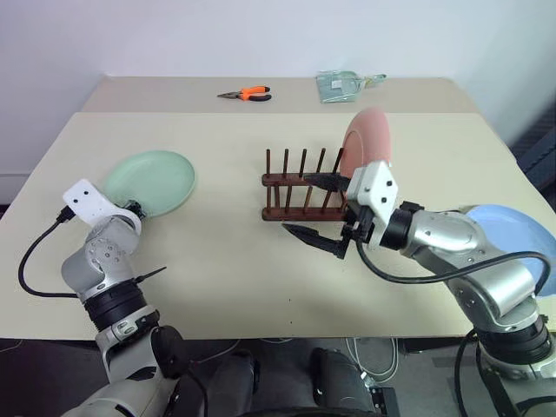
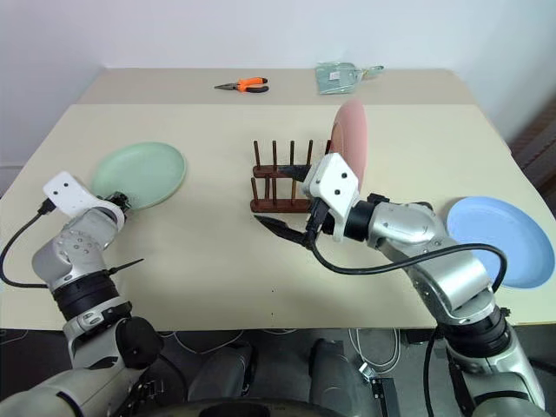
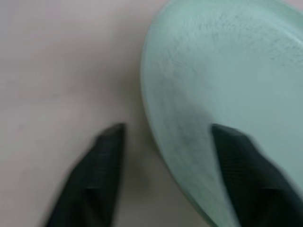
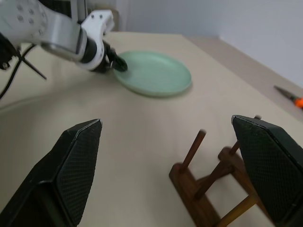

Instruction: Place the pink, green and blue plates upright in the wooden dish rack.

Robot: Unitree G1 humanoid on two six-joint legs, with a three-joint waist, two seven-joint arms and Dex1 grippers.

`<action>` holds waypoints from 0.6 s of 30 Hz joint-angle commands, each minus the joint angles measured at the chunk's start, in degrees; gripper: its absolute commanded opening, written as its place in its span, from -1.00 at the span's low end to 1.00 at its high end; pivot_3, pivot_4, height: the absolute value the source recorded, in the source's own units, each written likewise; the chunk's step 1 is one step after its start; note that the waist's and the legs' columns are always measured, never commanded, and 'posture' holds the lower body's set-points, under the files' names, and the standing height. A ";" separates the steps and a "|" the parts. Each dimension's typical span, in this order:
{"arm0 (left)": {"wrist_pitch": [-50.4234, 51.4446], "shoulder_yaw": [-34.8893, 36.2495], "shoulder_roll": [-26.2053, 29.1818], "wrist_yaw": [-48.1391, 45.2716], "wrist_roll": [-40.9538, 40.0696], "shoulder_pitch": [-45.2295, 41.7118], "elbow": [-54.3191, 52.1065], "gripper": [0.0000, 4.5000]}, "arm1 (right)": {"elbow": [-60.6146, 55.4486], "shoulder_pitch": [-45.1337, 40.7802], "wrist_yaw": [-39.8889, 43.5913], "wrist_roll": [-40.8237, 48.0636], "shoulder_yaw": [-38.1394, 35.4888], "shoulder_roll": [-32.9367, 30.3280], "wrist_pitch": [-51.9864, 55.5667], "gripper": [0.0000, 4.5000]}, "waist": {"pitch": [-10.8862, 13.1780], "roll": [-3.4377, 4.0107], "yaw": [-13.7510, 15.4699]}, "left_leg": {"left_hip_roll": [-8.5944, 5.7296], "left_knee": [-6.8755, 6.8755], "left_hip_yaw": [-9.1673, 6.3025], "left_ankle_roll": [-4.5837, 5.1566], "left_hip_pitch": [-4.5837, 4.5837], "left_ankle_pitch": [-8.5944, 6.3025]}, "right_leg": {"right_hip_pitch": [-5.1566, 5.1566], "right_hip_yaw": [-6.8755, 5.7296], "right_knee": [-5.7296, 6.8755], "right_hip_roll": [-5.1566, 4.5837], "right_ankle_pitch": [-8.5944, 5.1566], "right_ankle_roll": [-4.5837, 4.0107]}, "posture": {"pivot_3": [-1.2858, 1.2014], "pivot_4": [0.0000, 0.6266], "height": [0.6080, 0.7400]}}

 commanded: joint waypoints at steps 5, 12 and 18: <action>-4.80 -0.09 -1.65 -3.97 -6.23 -2.14 -1.08 -0.99 | 1.02 -1.09 -0.41 -6.16 -0.86 0.73 -3.36 1.00 | 0.00 -0.02 0.04 | -0.01 0.00 -0.03 -0.01 -0.01 0.01 | 0.02 -0.04 -0.02 0.00 0.00 -0.01 | 0.03 -0.52 1.00; -15.73 -18.81 2.75 -16.18 -1.12 -5.50 -10.90 -0.99 | 8.65 -11.14 1.39 -24.40 7.32 -3.11 -13.65 1.00 | 0.23 -0.27 -0.12 | 0.03 -0.01 0.00 -0.09 -0.13 0.06 | -0.08 -0.04 -0.07 0.07 0.15 -0.24 | 0.03 -0.52 1.00; -12.20 -25.26 0.47 -16.56 -4.05 -11.16 -16.93 -0.99 | 22.02 -21.99 -1.05 -39.14 13.78 1.07 -26.85 1.00 | 0.22 -0.28 -1.30 | 0.04 -0.09 0.07 -0.27 -0.09 0.16 | -0.05 0.00 -0.18 0.06 0.14 -0.21 | 0.03 -0.52 1.00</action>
